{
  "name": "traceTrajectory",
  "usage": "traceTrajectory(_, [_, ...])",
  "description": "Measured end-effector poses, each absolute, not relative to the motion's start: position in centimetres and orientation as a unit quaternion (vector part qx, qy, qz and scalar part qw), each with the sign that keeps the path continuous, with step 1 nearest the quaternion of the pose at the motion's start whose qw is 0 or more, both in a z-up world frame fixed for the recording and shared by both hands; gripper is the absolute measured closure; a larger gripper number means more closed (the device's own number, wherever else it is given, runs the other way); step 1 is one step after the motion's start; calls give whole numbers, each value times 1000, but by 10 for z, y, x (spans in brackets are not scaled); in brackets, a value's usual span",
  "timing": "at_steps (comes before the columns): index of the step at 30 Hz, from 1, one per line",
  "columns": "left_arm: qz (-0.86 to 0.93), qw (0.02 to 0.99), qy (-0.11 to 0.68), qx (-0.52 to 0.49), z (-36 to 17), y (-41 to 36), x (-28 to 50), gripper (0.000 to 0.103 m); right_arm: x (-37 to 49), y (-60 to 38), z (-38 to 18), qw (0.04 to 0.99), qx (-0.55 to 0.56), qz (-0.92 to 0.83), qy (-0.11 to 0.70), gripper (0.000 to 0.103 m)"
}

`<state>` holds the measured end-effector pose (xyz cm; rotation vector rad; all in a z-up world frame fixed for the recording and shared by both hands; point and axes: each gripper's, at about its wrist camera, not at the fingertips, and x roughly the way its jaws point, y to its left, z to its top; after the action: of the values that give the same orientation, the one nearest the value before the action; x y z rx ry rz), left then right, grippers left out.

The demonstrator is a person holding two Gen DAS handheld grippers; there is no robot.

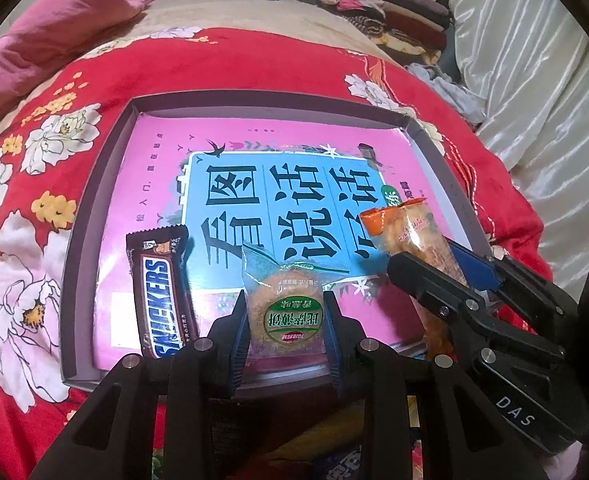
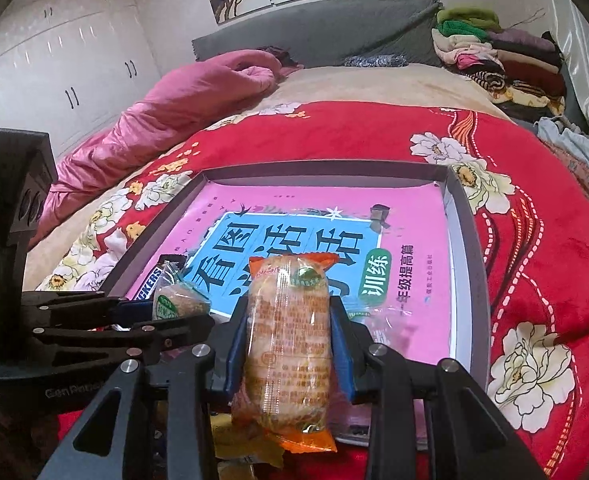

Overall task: Organize snacks
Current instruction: 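Carry the biscuit pack over the tray with the left tool while the right tool carries the bread bag there, then lower the bread bag into the tray and open the right tool while the left tool releases the biscuit pack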

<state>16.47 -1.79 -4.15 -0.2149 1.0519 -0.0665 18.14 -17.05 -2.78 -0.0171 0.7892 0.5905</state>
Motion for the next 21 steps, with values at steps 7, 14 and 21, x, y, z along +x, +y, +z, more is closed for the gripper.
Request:
traceTrajectory(7, [-33,858,503,-104,-43,-18,164,69,182,-173,-27,886,-13,270,376,66])
traceTrajectory(14, [-33,857,503,-106,-43,-18,164,69,184,-177,-26,888,-9,264,376,65])
traceTrajectory(21, [-34,857,503,-107,-42,-18,163,68,188,-185,-26,895,-5,246,372,65])
